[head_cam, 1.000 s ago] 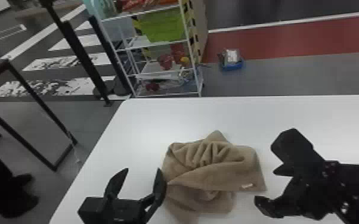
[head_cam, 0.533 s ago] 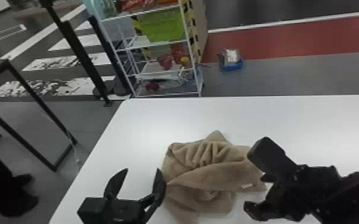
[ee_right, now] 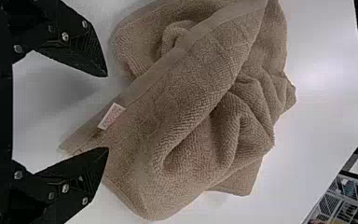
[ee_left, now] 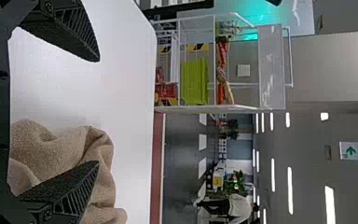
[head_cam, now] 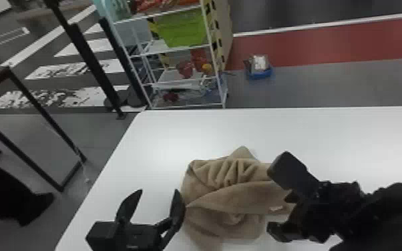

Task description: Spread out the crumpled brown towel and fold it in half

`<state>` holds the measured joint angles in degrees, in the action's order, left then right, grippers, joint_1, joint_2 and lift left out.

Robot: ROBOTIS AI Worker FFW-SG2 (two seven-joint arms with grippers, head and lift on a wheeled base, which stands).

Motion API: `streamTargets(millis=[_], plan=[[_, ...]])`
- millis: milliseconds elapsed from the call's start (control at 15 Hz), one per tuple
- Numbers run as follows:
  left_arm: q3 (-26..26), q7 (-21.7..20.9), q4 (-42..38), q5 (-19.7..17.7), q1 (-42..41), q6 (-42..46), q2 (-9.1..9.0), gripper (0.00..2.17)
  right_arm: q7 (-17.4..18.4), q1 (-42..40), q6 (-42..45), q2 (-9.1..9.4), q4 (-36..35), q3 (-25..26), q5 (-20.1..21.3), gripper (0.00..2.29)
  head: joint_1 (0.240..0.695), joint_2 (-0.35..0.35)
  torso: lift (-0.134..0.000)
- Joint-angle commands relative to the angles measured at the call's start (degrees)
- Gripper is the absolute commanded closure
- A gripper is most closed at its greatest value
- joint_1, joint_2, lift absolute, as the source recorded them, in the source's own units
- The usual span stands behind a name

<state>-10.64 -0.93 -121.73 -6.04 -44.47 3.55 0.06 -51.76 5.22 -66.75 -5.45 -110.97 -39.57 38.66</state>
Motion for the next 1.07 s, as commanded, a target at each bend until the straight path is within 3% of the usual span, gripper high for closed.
streamTargets(millis=[0, 467, 733, 1000], plan=[[-0.17, -0.04, 0.00, -0.12, 0.00, 0.00, -0.21, 0.11, -0.01, 0.93, -0.01, 0.17, 1.90, 0.02, 0.37, 0.38, 0.695, 0.350, -0.124], [-0.26, -0.04, 0.00, -0.20, 0.00, 0.18, -0.21, 0.11, 0.52, 1.81, 0.35, 1.32, 3.83, 0.37, 0.01, 0.64, 0.695, 0.350, -0.124], [-0.17, -0.04, 0.09, -0.29, 0.00, 0.18, -0.21, 0.11, 0.78, 2.16, 0.35, 1.58, 4.18, 0.72, -0.07, 1.18, 0.695, 0.350, -0.124], [-0.35, -0.04, 0.09, -0.47, -0.09, 0.35, -0.21, 0.11, 2.19, 0.14, 0.35, 1.32, -0.03, 7.75, -4.47, 1.18, 0.695, 0.350, -0.124]])
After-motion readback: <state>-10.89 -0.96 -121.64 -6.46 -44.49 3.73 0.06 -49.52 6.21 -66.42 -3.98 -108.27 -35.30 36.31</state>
